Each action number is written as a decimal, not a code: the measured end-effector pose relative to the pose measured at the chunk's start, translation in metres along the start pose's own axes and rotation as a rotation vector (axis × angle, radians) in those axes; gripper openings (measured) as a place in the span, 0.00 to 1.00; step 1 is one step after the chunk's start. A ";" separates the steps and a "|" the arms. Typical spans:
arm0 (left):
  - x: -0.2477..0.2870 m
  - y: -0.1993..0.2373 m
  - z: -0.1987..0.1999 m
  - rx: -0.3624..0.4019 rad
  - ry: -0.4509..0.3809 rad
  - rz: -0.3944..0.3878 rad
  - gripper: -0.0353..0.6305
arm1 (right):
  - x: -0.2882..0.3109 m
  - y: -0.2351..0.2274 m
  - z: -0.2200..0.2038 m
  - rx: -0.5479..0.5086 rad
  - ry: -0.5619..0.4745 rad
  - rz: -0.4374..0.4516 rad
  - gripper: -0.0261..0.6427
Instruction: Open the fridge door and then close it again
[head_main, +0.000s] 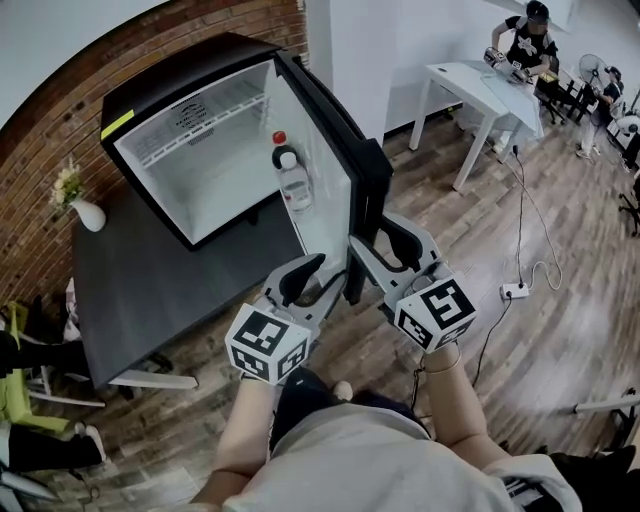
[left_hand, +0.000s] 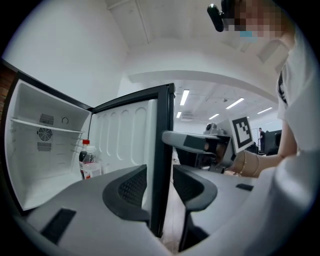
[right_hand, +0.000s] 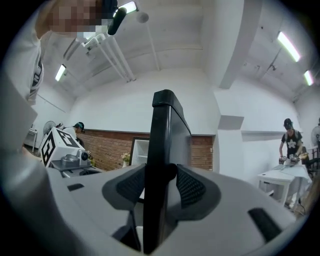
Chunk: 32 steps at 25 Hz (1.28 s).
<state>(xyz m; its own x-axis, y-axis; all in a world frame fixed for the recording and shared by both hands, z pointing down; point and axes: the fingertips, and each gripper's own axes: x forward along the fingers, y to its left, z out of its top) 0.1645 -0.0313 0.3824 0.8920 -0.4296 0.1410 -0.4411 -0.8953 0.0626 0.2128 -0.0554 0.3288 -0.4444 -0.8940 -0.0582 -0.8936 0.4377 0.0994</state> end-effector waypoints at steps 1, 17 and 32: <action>0.000 0.002 0.001 -0.002 -0.004 0.008 0.29 | -0.003 -0.005 0.000 0.004 0.002 -0.017 0.31; 0.001 0.047 0.002 -0.044 -0.008 0.143 0.09 | -0.031 -0.071 -0.009 0.042 0.006 -0.216 0.26; 0.034 0.066 0.011 -0.050 -0.002 0.128 0.07 | -0.045 -0.132 -0.017 0.082 0.005 -0.355 0.26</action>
<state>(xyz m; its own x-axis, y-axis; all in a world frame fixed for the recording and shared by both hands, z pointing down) 0.1670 -0.1060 0.3802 0.8284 -0.5400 0.1488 -0.5554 -0.8264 0.0931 0.3517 -0.0740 0.3349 -0.1055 -0.9920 -0.0696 -0.9943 0.1062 -0.0065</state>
